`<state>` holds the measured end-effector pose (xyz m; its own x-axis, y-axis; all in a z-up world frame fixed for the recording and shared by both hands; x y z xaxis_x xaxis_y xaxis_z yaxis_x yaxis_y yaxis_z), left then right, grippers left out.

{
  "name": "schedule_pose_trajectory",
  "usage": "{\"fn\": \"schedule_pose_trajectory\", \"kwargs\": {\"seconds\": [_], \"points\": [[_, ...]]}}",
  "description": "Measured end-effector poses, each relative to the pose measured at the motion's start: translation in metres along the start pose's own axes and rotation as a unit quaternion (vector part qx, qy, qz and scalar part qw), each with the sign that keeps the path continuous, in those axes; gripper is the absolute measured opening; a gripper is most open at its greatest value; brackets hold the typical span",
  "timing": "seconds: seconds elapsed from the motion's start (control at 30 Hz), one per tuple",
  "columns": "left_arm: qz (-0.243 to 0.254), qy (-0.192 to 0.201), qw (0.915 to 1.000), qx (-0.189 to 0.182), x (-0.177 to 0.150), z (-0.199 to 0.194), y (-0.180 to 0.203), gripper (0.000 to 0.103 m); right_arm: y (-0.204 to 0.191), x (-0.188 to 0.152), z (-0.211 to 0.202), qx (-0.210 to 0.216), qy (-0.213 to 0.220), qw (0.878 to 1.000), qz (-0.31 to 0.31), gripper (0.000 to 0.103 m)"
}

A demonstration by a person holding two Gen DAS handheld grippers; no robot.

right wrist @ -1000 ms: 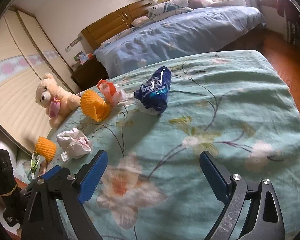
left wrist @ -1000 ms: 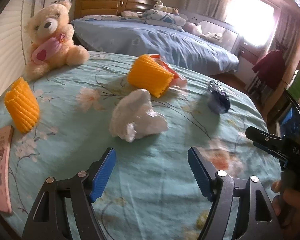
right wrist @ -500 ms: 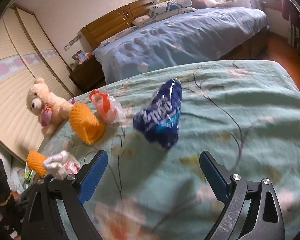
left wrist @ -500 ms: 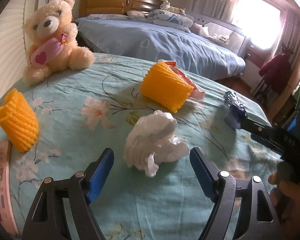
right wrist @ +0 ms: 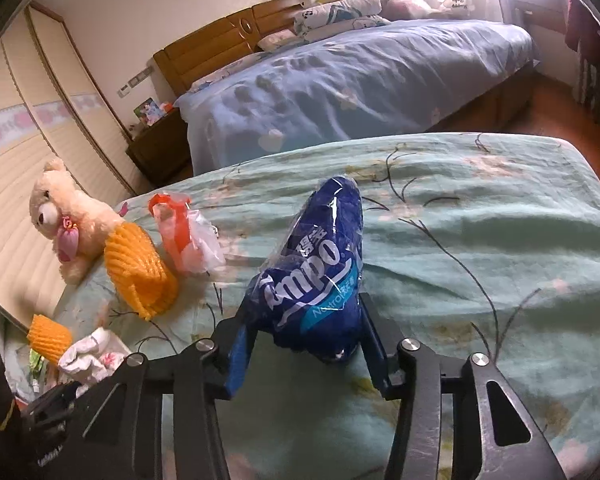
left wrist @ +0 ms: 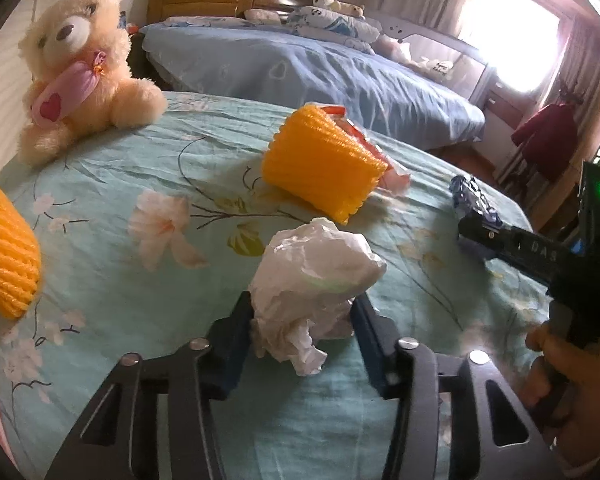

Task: Collect trash
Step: 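Carry the white tissue and blue snack bag over the bin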

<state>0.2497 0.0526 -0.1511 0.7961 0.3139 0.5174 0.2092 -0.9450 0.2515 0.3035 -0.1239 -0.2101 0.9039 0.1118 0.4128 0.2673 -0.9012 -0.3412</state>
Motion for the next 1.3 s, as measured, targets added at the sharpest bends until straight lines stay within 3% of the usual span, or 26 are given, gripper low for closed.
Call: {"fn": "schedule_pose_trajectory", "kwargs": {"seconds": [0.4,1.3], "points": [[0.046,0.008,0.9982,-0.039,-0.016,-0.015,0.050,0.041,0.025,-0.042,-0.059,0.019,0.024,0.999,0.026,0.047],[0.156,-0.016,0.9819,-0.106,-0.064,-0.023,0.186,0.041,0.103,-0.108,-0.160,-0.015,0.081,0.993,0.090,0.047]]}}
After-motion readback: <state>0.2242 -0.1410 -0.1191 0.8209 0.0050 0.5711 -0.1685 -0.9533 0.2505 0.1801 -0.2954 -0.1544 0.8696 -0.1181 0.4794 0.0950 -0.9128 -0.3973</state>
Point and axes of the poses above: each gripper's, at about its wrist camera, not at the fingertips, and z roughly the way its jaws point, y to its right, x to its top, the point moved 10 cm from there along z, roughly the way its jaws point, and after that the axes turned 8 degrees about -y, right-handed, at the moved point
